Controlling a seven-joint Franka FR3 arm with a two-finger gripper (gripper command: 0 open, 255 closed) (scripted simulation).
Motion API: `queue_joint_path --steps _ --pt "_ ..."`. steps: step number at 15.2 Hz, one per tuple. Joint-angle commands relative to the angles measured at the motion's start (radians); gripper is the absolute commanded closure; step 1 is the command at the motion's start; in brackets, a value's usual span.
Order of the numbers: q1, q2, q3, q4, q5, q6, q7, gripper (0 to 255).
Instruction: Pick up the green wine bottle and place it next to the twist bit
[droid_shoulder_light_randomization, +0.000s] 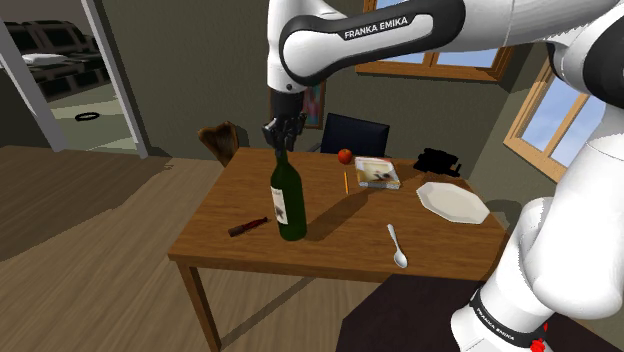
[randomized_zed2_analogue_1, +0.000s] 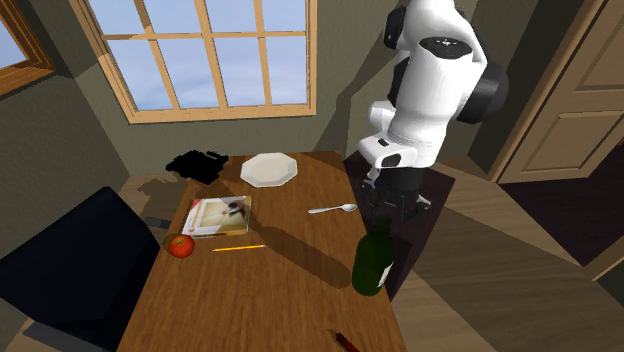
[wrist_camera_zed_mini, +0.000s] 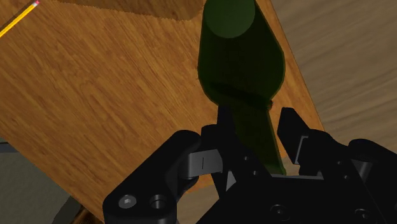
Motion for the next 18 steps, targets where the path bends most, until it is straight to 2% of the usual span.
queue_joint_path --steps 1,9,17,18 --pt "0.0 0.002 0.0 -0.026 -0.001 0.029 0.003 255" --pt "0.0 0.021 0.0 -0.11 -0.006 0.132 0.01 255" --pt "0.0 0.021 0.0 -0.11 -0.006 0.132 0.01 255" --pt "0.0 0.021 0.0 -0.109 -0.006 0.132 0.01 0"
